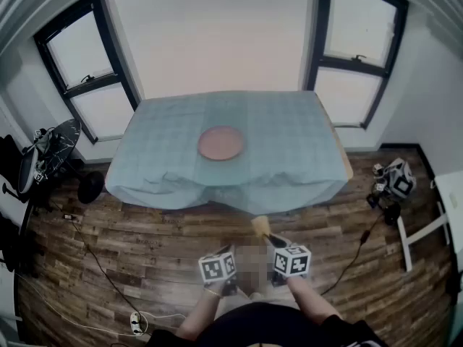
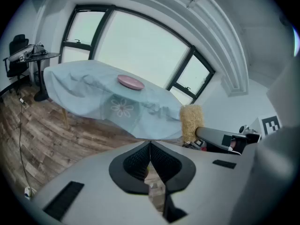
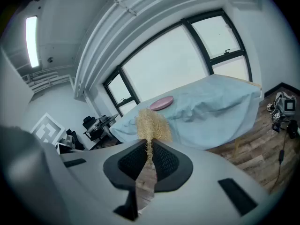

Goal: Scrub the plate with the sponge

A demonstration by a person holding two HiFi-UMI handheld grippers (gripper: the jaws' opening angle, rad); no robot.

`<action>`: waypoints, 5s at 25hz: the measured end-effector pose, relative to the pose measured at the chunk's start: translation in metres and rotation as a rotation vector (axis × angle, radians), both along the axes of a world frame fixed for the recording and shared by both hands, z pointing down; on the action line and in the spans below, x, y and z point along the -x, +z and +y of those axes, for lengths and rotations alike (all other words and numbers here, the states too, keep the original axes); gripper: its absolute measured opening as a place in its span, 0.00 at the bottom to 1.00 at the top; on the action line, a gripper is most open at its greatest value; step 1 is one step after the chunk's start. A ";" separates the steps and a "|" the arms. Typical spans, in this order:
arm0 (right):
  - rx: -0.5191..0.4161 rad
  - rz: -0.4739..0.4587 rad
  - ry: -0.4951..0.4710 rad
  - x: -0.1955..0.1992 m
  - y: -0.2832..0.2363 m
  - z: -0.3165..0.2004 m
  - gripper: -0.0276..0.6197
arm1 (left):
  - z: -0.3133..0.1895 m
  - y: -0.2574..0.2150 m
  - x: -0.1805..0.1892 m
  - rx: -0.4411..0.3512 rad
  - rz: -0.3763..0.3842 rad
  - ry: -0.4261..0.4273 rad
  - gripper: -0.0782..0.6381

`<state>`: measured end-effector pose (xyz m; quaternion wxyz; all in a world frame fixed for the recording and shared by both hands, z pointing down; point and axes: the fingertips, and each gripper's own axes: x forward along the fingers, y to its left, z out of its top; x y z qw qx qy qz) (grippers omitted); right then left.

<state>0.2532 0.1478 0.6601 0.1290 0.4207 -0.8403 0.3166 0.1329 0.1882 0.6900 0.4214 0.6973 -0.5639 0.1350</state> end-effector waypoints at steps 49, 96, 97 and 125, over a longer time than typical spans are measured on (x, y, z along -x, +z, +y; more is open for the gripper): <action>0.046 -0.039 0.023 0.124 -0.007 -0.154 0.10 | -0.163 -0.001 0.134 0.015 0.048 -0.034 0.12; -0.027 0.014 0.110 0.226 -0.035 -0.344 0.10 | -0.344 -0.005 0.254 0.013 0.042 0.054 0.12; -0.027 0.016 0.111 0.225 -0.034 -0.351 0.10 | -0.350 -0.004 0.253 0.015 0.041 0.055 0.12; 0.071 0.138 0.080 0.203 0.023 -0.513 0.10 | -0.494 0.013 0.239 0.064 0.026 0.037 0.12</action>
